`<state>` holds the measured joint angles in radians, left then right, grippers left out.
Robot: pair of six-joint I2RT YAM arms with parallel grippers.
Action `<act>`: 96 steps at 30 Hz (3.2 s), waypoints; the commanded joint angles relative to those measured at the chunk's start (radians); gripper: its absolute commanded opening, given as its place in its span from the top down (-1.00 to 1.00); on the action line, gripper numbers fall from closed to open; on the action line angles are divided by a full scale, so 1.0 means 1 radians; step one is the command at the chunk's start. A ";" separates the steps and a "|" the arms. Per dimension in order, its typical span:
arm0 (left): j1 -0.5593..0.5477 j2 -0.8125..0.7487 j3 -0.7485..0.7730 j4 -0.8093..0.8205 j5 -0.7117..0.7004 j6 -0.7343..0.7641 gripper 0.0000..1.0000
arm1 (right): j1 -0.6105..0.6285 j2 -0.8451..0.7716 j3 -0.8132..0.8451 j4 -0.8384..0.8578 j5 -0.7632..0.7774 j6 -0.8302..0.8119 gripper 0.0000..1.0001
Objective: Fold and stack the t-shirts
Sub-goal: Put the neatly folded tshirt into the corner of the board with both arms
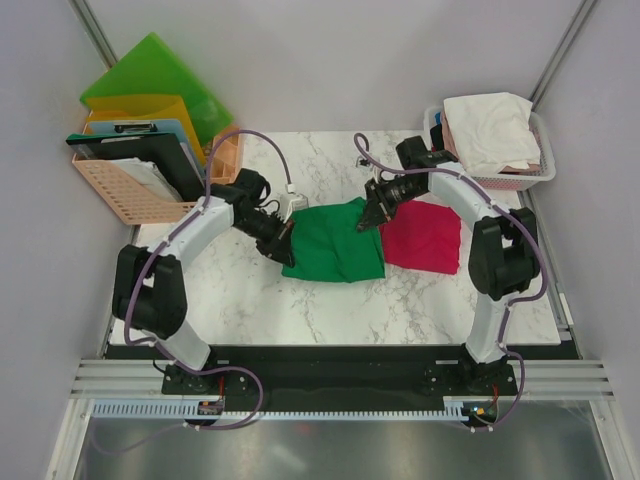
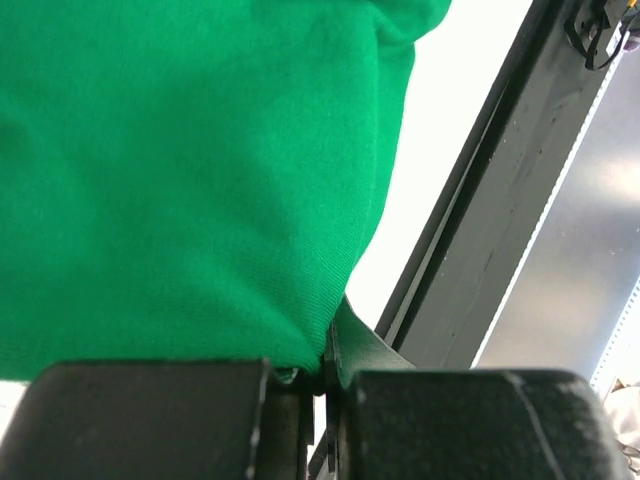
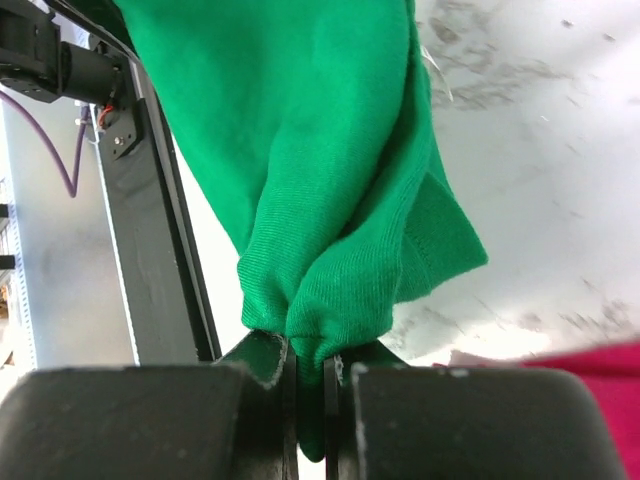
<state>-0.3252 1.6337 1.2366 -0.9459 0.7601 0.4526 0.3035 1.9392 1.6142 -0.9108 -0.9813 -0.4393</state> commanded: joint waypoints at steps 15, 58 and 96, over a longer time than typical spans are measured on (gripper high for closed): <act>-0.094 0.224 0.233 0.059 0.001 -0.068 0.95 | -0.199 -0.066 0.039 -0.172 -0.025 -0.219 1.00; -0.330 0.848 1.012 -0.133 0.005 -0.098 0.95 | -0.770 0.128 -0.005 -0.548 0.001 -0.746 1.00; -0.091 0.422 0.494 0.074 -0.295 -0.046 -0.27 | -1.046 -0.232 -0.224 -0.545 0.122 -0.921 -0.96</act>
<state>-0.4541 2.2311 1.7943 -0.9321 0.5560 0.3660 -0.7567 1.8225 1.4559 -1.3315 -0.8803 -1.2770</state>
